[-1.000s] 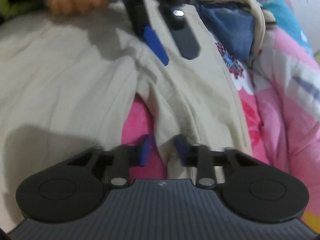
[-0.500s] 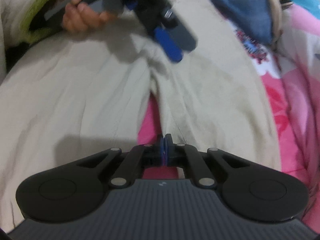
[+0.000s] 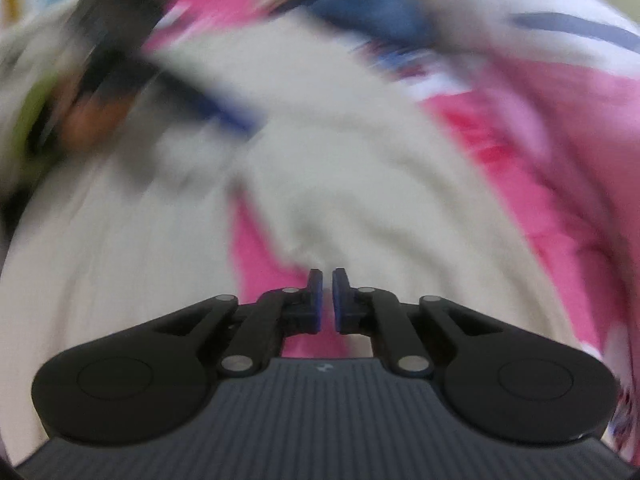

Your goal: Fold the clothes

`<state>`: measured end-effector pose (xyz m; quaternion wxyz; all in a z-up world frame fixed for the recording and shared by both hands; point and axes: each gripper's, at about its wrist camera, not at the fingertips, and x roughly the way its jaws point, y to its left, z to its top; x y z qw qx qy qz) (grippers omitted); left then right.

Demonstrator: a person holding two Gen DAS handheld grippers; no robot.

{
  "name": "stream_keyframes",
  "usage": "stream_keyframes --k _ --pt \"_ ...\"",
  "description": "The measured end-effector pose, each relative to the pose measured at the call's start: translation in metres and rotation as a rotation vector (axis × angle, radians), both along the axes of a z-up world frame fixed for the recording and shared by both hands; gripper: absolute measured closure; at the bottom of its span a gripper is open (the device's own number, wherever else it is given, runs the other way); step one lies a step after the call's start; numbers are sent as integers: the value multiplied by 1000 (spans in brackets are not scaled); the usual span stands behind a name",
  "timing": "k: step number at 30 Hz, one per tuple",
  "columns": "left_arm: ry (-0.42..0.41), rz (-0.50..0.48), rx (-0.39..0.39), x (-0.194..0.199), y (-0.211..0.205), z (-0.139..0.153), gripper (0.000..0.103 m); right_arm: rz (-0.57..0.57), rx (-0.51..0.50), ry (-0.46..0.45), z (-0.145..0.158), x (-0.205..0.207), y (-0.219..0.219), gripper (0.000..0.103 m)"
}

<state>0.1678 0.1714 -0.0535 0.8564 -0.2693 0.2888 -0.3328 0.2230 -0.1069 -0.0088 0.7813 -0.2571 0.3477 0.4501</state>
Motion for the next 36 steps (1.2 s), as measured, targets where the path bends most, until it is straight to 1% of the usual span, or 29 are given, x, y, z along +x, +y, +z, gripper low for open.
stream_keyframes --k 1,3,4,5,6,7,10,13,15,16,17,18,20,24,26,30,31,32,33,34,36 --pt "0 -21 20 0 -5 0 20 -39 36 5 -1 5 -2 95" --pt "13 -46 73 1 -14 -3 20 -66 42 24 -10 8 -2 93" --pt "21 -50 101 2 -18 -4 20 -73 31 36 -16 6 -5 91" --pt "32 -54 120 3 -21 -6 20 -86 -4 44 -24 3 -7 86" --pt "43 -57 132 4 -22 -8 20 -105 -59 52 -33 2 -9 84" --pt "48 -60 133 4 -22 -9 20 -118 -88 68 -38 1 -14 85" --pt "50 -64 128 5 -21 -10 20 -152 -80 122 -38 -3 -34 85" --pt "49 -68 132 5 -21 -10 20 -210 -97 173 -32 -6 -57 85" --pt "45 -67 130 5 -21 -10 20 -272 -83 172 -26 -4 -63 85" --pt "40 -67 127 4 -20 -9 20 -295 -64 152 -21 -5 -64 86" --pt "32 -66 121 3 -19 -8 20 -295 -31 114 -16 -8 -61 84" --pt "24 -66 116 1 -19 -7 19 -277 -1 80 -12 -11 -55 84" --pt "6 -70 103 -1 -18 -5 19 -228 32 23 -8 -18 -40 79" --pt "9 -78 134 -2 -23 -6 20 -108 19 -49 -17 -25 -4 77" --pt "16 -81 140 -1 -24 -7 20 -58 -3 -69 -23 -23 11 77" --pt "7 -87 139 -3 -23 -5 20 0 -52 -64 -36 -15 25 78" --pt "6 -89 141 -3 -24 -5 20 12 -62 -65 -38 -14 27 79" --pt "6 -91 144 -3 -24 -5 20 19 -64 -72 -38 -14 28 82" --pt "5 -91 145 -4 -24 -5 20 20 -59 -83 -35 -14 26 87" --pt "4 -91 144 -4 -24 -5 20 22 -53 -104 -31 -16 23 96" --pt "-1 -90 139 -5 -23 -5 20 31 -36 -156 -22 -20 18 98"
